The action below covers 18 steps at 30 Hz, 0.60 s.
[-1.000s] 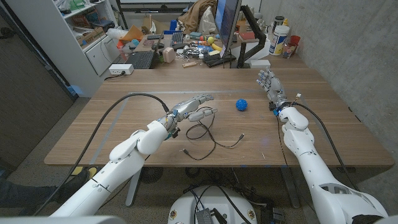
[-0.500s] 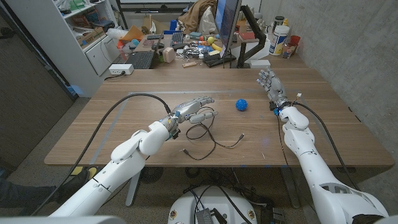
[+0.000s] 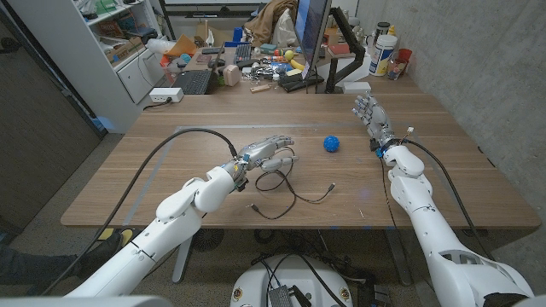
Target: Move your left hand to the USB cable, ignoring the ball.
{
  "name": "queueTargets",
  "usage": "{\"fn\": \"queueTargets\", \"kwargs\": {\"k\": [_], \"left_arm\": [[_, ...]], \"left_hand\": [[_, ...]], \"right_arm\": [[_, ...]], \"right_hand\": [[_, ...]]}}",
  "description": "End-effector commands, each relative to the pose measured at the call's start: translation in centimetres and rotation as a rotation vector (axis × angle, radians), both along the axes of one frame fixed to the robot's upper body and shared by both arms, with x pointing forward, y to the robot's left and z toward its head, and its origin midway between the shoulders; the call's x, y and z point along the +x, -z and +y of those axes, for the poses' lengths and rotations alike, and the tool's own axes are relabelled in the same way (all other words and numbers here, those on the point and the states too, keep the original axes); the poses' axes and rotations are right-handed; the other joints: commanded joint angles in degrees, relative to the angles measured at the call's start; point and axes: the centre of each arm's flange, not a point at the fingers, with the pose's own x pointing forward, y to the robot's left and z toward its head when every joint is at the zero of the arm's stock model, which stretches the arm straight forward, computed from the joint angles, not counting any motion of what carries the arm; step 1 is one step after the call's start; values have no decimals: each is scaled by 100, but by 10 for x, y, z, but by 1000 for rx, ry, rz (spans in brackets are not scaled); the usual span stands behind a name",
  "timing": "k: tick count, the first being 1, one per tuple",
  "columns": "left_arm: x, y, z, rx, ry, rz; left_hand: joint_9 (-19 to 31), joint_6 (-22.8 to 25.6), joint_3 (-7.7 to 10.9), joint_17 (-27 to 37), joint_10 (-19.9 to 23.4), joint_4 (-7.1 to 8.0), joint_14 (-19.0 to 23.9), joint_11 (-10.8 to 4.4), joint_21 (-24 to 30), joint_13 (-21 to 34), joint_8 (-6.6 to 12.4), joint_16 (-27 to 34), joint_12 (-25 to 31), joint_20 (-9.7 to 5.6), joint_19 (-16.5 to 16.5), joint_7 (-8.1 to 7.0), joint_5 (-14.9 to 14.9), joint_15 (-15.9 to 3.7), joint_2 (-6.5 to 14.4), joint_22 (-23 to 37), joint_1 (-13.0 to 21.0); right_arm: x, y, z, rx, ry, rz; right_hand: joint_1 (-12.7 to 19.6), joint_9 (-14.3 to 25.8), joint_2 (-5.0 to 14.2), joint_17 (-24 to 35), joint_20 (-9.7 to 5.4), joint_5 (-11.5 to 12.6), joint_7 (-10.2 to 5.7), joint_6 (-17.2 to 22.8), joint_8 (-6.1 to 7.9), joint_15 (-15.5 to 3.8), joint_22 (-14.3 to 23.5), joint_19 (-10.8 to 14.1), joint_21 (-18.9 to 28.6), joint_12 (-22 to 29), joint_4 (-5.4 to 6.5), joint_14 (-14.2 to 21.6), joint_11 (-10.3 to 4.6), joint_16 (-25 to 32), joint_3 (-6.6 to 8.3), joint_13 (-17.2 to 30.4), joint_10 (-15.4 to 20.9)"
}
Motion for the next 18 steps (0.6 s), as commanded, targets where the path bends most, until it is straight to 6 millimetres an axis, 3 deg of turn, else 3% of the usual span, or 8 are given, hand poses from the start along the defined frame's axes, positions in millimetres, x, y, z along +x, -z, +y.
{"fn": "queueTargets", "kwargs": {"k": [1, 18], "left_arm": [[8, 6, -3, 25, -22, 17], [11, 12, -6, 53, -59, 8]], "left_hand": [[25, 44, 22, 13, 49, -23, 58, -24, 26, 20, 41, 16, 35, 39, 11, -1, -14, -47, -2, 16, 64], [25, 91, 30, 13, 101, -35, 98, -34, 29, 21, 38, 19, 38, 37, 26, -26, -29, -57, 22, 16, 100]], "right_arm": [[2, 2, -1, -1, -2, 7], [3, 1, -1, 2, -5, 1]], "right_hand": [[19, 15, 55, 16, -84, 35, 11, 56, -9, 31, 14, 54, -9, -17, -30, 49, 7, -9, 9, 28, 42], [17, 15, 60, 16, -80, 35, 2, 56, -9, 21, 14, 59, -31, -14, -36, 49, 6, -11, 5, 28, 51]]}}
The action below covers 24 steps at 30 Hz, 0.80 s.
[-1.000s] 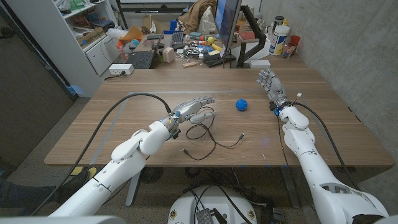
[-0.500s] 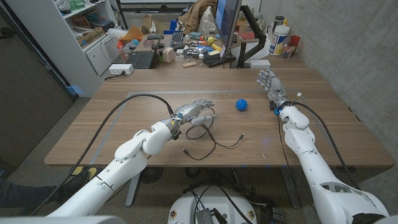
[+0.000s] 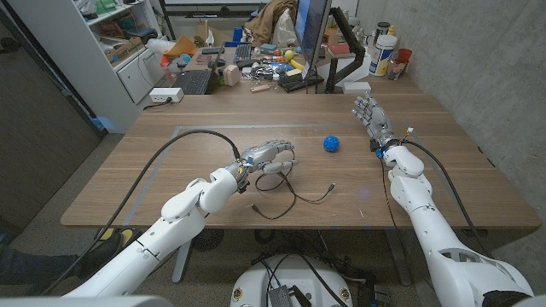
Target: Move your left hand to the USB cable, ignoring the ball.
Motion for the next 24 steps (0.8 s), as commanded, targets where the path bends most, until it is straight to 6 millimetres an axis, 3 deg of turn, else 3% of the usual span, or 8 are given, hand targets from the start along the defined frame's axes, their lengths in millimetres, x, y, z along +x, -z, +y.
{"fn": "queueTargets", "kwargs": {"k": [1, 24], "left_arm": [[2, 5, -3, 20, -25, -5], [5, 7, 3, 12, -27, 7]], "left_hand": [[25, 63, 31, 13, 35, -36, 48, -27, 28, 21, 39, 20, 39, 7, -5, 0, -7, -50, 1, 16, 79], [27, 120, 35, 15, 83, -48, 86, -56, 28, 22, 32, 17, 35, 24, 4, -26, -27, -60, 21, 17, 118]], "right_arm": [[0, 0, 0, 2, -2, -5], [-1, -1, 4, -11, -2, -2]], "right_hand": [[16, 15, 60, 16, -93, 35, 3, 55, -9, 15, 15, 50, -33, -12, -36, 35, 6, -12, 5, 28, 56], [8, 14, 69, 16, -91, 34, 7, 59, -8, 17, 16, 62, -67, -16, -43, 43, 5, -10, -3, 28, 51]]}}
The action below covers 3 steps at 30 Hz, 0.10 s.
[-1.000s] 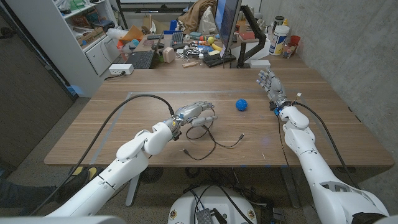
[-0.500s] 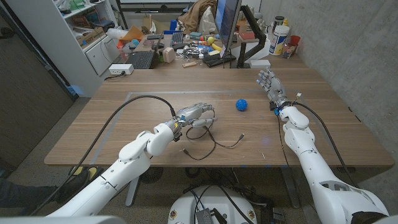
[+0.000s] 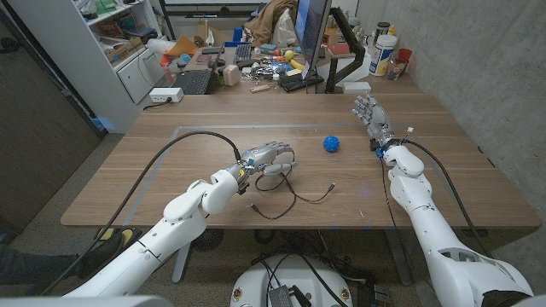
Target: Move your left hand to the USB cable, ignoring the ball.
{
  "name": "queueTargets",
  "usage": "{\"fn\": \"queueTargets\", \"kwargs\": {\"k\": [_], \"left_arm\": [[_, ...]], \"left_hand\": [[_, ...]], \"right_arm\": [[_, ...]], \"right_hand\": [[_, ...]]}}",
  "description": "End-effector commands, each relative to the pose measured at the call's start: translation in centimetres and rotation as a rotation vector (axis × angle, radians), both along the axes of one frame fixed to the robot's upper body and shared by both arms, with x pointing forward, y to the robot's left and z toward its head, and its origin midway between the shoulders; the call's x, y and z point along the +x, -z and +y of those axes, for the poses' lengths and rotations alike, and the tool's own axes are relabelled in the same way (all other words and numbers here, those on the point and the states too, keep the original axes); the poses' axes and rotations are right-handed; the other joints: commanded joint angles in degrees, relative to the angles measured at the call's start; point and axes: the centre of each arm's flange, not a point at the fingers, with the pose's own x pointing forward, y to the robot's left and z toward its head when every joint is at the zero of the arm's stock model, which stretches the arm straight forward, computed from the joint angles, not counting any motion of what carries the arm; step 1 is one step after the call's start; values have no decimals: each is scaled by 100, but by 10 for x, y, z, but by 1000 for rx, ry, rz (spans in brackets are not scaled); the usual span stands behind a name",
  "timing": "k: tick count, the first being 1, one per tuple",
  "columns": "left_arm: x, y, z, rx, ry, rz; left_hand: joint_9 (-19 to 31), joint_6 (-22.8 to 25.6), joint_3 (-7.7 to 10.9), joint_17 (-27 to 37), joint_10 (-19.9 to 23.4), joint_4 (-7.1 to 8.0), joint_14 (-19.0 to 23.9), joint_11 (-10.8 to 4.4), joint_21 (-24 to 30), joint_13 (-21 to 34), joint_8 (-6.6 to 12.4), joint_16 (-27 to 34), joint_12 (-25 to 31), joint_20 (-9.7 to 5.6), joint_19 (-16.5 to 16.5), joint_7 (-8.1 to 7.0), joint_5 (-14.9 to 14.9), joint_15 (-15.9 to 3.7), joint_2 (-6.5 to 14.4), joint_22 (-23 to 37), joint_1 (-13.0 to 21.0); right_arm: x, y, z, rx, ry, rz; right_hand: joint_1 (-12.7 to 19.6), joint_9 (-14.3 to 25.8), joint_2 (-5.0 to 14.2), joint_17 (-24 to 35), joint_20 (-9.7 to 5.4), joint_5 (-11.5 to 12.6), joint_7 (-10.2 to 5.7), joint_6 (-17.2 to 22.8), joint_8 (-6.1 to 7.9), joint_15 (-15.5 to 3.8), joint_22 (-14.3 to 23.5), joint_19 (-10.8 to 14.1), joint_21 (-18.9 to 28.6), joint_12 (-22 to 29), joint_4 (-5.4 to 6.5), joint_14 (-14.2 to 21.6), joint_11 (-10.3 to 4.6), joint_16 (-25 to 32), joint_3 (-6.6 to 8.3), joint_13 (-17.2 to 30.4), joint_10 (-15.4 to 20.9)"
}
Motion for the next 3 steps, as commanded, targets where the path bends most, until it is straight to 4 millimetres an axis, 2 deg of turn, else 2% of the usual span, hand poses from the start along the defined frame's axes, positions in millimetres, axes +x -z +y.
{"fn": "queueTargets", "kwargs": {"k": [1, 3], "left_arm": [[2, 2, 3, -13, 5, 15], [2, 3, 3, -11, 5, 13]], "left_hand": [[27, 61, 10, 15, 30, -24, 38, -6, 28, 22, 31, 16, 33, 30, 5, -2, -7, -47, -1, 17, 96], [27, 59, 9, 15, 34, -24, 39, 11, 29, 23, 28, 16, 33, 32, 7, -8, -9, -49, 0, 17, 98]], "right_arm": [[0, 0, 4, -14, -3, 6], [0, -1, 5, -16, -5, 7]], "right_hand": [[7, 14, 69, 17, -69, 34, 11, 63, -6, 16, 17, 42, -24, -16, -27, 43, 7, -10, 12, 28, 52], [7, 14, 70, 17, -69, 34, 7, 59, -8, 14, 17, 43, -27, -16, -28, 45, 3, -9, 11, 28, 52]]}}
